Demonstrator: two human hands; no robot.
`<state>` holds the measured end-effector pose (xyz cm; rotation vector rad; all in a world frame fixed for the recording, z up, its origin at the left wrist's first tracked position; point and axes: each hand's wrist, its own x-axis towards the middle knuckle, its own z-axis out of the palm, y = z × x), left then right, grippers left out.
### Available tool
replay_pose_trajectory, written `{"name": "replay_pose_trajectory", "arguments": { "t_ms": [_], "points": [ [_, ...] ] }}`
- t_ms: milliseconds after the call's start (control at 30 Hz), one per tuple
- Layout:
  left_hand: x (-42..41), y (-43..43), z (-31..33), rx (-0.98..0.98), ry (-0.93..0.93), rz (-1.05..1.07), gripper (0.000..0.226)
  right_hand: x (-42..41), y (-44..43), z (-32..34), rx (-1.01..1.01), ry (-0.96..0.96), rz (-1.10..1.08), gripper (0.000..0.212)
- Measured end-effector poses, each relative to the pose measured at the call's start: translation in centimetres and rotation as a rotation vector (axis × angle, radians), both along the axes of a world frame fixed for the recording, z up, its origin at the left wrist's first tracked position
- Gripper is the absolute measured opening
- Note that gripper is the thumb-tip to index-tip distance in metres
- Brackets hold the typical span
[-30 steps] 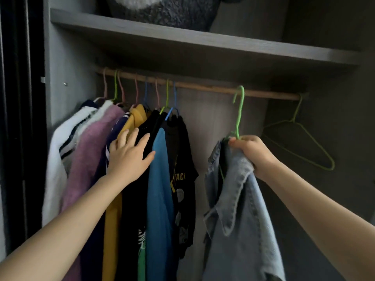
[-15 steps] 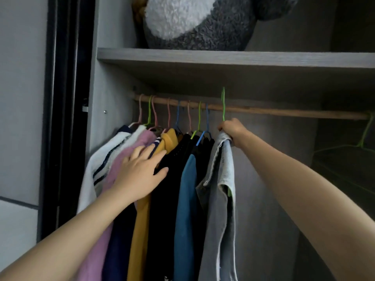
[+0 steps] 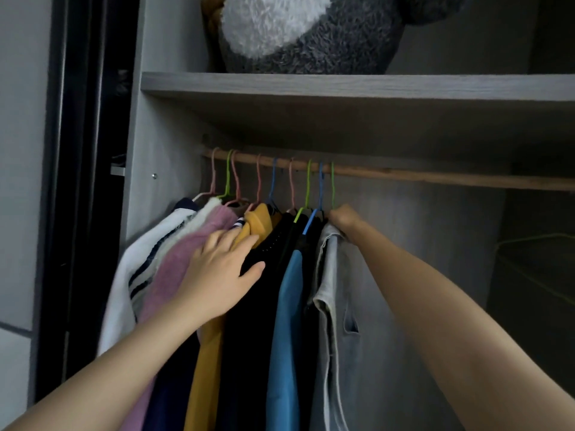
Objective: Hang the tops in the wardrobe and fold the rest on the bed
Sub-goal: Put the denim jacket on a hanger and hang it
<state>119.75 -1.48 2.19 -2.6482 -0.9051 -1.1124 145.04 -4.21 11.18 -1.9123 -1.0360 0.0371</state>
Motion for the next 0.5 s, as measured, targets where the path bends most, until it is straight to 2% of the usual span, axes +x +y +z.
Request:
{"name": "replay_pose_trajectory", "arguments": {
  "t_ms": [133, 200, 267, 333, 500],
  "points": [
    [1.6, -1.5, 0.1, 0.09, -0.16, -0.145, 0.072, 0.1, -1.2, -0.2, -0.041, -0.198, -0.101, 0.052],
    [2.9, -2.7, 0.5, 0.154, -0.193, -0.208, 0.061, 0.6, -3.4, -0.1, 0.015, -0.297, -0.178, 0.052],
    [4.6, -4.3, 0.8, 0.238, -0.194, -0.268, 0.052, 1.4, -7.1, -0.3, -0.03, -0.416, -0.28, 0.049],
    [6.4, -5.9, 1.0, 0.326, -0.189, -0.315, 0.045, 2.5, -11.5, -0.4, -0.142, -0.502, -0.433, 0.039],
    [10.4, -10.3, 0.0, 0.407, -0.073, -0.345, 0.045, 5.0, -24.4, -1.7, -0.342, -0.717, -0.908, 0.044]
  ]
}}
